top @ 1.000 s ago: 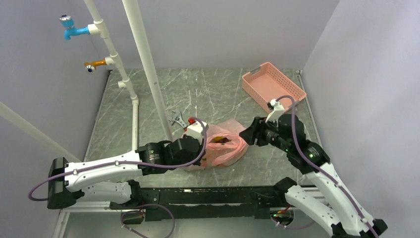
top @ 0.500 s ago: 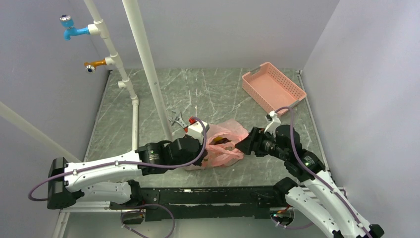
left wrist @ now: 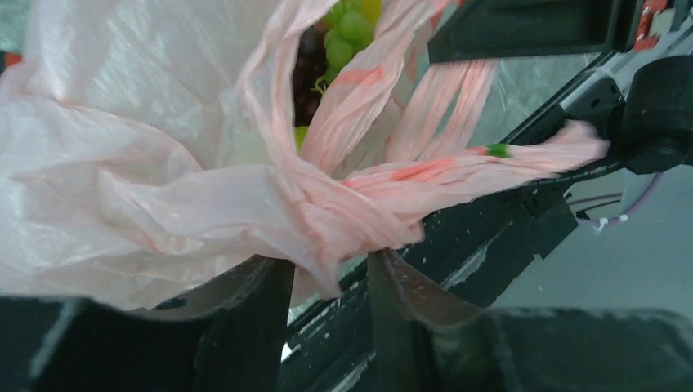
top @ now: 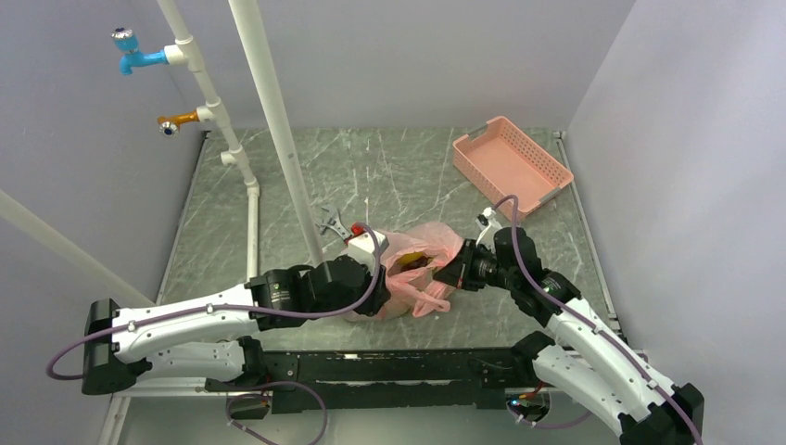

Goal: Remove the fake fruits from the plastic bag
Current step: Adjust the plastic bag at the center of the board.

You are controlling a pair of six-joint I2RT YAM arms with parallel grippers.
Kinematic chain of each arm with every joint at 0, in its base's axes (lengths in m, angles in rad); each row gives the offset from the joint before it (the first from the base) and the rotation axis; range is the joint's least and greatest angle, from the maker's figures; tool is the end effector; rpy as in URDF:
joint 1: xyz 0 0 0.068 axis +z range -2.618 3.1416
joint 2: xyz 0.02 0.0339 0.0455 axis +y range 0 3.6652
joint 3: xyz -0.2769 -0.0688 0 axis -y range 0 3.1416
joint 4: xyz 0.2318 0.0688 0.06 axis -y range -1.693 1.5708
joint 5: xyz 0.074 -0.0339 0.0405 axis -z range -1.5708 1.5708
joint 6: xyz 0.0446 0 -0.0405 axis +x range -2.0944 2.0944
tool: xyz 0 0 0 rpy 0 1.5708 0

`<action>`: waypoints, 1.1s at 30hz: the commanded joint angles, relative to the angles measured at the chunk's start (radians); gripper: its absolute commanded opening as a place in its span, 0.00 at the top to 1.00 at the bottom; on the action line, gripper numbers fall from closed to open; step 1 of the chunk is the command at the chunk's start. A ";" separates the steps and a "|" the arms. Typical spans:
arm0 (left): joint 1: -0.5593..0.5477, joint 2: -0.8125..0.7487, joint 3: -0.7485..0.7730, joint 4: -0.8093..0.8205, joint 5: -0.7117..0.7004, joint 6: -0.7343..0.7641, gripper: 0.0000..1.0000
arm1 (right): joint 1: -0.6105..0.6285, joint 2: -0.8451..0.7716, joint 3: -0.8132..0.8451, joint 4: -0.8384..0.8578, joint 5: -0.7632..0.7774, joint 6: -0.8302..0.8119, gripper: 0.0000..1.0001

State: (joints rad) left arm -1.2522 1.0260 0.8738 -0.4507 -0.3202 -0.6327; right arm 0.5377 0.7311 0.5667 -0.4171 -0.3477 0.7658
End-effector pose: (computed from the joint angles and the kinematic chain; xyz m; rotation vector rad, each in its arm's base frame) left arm 0.0793 -0.1955 0.3085 0.4988 2.1787 -0.7356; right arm 0.1204 0.0895 0.2560 0.0458 2.3350 1.0853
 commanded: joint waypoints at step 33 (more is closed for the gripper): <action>-0.229 0.603 0.765 -0.914 -0.484 -0.167 0.12 | 0.002 0.006 0.151 0.026 -0.011 -0.062 1.00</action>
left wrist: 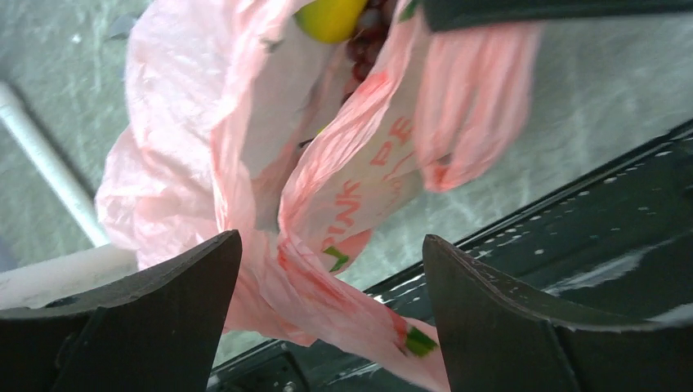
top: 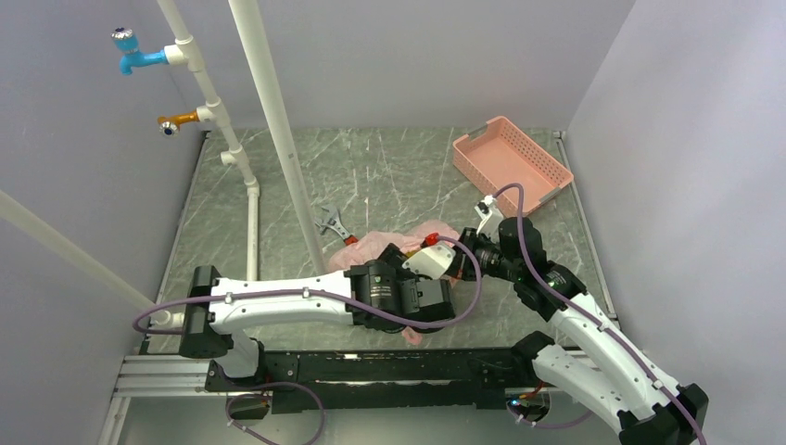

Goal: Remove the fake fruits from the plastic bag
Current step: Adjust the plastic bag at the center of the board.

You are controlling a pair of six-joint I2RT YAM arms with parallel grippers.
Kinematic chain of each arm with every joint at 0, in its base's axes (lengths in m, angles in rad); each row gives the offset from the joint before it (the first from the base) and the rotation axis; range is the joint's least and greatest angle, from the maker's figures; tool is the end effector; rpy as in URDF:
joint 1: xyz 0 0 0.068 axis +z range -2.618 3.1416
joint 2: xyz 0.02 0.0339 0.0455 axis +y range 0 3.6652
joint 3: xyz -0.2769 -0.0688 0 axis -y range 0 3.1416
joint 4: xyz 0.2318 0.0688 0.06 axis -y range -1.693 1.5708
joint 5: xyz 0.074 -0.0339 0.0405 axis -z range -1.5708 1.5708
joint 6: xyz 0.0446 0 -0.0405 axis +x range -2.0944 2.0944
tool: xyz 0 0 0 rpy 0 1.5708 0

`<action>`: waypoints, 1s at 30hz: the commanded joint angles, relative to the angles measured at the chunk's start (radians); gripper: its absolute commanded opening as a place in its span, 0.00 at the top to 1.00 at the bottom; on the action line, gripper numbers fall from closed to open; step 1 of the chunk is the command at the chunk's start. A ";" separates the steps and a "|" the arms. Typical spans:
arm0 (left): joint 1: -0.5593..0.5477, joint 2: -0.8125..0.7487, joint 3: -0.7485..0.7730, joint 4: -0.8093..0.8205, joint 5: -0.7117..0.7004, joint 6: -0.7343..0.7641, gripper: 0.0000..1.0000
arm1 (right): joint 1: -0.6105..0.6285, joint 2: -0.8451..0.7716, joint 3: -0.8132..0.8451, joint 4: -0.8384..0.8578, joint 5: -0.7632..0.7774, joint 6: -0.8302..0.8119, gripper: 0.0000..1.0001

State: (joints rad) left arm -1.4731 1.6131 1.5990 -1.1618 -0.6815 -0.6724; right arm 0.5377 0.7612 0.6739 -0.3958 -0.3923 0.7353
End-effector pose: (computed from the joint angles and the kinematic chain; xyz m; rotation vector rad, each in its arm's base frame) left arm 0.0578 -0.3019 0.3466 0.7670 2.2426 -0.0150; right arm 0.1267 0.0954 0.2905 -0.0464 2.2335 1.1516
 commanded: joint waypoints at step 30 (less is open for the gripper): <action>0.124 -0.500 -0.365 0.249 0.257 0.054 0.84 | -0.001 -0.071 0.207 -0.219 0.359 -0.169 1.00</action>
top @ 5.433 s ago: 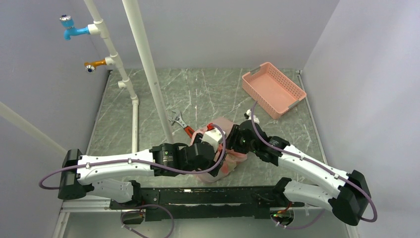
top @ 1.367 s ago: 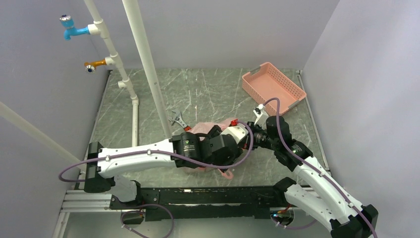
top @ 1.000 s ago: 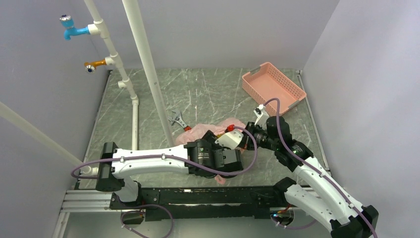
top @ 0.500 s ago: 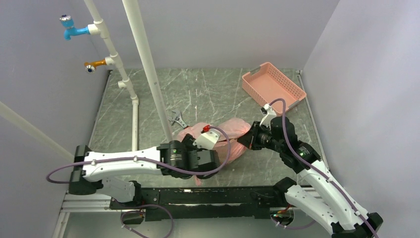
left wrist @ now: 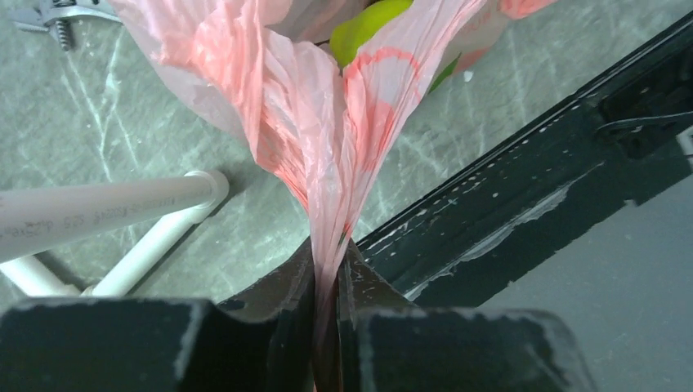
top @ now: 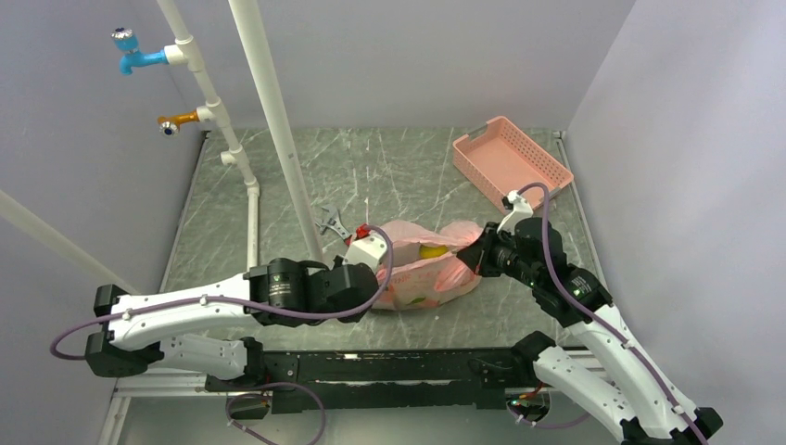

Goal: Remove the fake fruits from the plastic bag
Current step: Adjust the plastic bag at the center of the board.

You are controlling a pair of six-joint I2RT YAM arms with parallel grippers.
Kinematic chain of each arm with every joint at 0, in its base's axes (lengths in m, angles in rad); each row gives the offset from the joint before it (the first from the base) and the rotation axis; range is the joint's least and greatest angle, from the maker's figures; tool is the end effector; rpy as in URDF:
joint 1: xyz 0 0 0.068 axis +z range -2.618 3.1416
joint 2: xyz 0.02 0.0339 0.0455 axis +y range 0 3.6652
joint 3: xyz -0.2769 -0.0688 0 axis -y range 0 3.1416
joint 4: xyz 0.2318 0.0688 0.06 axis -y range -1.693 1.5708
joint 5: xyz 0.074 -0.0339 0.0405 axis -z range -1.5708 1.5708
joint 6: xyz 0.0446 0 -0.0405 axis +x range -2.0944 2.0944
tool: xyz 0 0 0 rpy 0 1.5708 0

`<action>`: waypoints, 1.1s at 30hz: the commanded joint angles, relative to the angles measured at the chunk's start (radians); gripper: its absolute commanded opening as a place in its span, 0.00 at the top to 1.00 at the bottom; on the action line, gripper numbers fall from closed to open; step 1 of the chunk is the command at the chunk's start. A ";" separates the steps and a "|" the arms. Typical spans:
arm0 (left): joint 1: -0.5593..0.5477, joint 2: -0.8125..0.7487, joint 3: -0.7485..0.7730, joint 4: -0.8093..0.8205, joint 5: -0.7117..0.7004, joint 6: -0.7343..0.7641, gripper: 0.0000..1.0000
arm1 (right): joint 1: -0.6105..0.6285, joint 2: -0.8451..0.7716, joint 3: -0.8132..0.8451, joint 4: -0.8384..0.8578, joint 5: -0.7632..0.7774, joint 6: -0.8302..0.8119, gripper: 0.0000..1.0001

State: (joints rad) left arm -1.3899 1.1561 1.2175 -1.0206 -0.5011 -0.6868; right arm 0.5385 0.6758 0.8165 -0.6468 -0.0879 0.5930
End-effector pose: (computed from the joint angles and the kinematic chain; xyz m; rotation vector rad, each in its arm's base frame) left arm 0.0572 -0.1939 0.3484 0.6420 2.3113 -0.3397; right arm 0.1084 0.0693 0.3212 0.0029 2.1705 0.7657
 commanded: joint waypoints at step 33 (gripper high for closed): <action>0.348 -0.190 -0.179 0.389 0.522 0.139 1.00 | -0.206 0.196 0.117 -0.101 -0.069 -0.170 0.52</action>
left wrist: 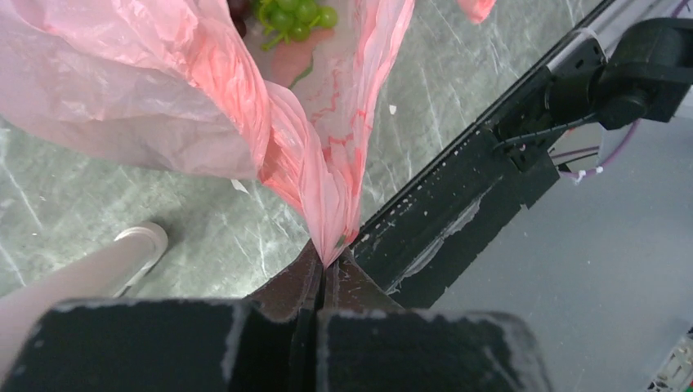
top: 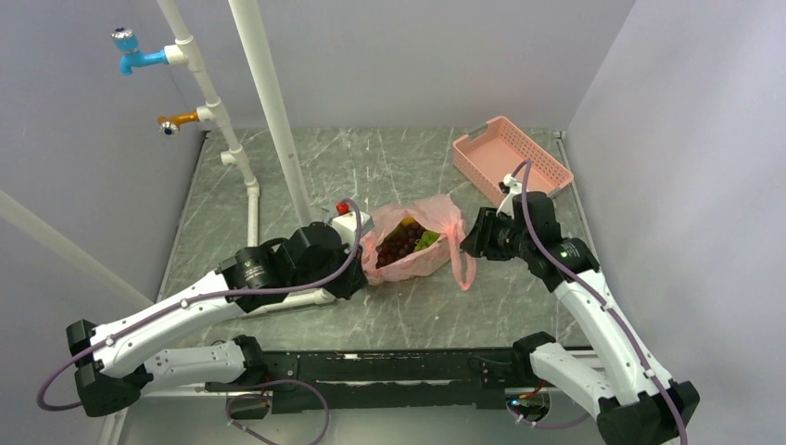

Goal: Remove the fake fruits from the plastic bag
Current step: Adjust the plastic bag at the center of the board.

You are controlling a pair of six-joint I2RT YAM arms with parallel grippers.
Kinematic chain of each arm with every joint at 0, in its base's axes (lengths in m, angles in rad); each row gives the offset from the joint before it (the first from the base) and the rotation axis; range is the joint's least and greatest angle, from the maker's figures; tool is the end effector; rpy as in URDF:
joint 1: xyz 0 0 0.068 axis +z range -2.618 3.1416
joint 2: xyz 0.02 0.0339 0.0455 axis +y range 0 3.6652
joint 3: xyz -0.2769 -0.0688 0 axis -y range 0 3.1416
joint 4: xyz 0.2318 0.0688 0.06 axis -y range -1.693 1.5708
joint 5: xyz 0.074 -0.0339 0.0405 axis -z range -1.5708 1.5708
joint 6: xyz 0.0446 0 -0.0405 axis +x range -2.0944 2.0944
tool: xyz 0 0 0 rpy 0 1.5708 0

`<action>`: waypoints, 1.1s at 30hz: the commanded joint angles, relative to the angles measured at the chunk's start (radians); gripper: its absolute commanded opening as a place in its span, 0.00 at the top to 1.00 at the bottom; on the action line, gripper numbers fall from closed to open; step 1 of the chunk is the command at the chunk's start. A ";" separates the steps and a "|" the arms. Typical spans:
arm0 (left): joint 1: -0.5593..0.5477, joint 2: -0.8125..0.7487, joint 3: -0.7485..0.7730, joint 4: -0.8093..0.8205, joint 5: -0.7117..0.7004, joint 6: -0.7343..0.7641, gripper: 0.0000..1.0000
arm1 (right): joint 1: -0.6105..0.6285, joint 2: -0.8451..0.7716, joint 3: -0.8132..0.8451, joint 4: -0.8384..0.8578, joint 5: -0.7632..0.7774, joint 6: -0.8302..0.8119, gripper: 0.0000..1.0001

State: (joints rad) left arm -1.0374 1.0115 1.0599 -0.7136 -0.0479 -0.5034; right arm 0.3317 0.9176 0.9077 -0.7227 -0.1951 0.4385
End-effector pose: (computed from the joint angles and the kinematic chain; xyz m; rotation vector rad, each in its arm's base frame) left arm 0.1010 -0.1668 0.3462 0.5943 2.2764 -0.7566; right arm 0.1595 0.0641 0.3123 0.0233 2.3662 0.6100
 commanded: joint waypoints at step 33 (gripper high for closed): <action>-0.048 -0.062 -0.228 0.093 0.070 -0.075 1.00 | -0.092 -0.120 0.101 -0.009 0.203 0.197 1.00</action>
State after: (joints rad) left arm -1.0660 0.9932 0.8375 -0.6353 0.0040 -0.5495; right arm 0.2676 0.7647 0.9516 -0.6800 -0.1112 0.6746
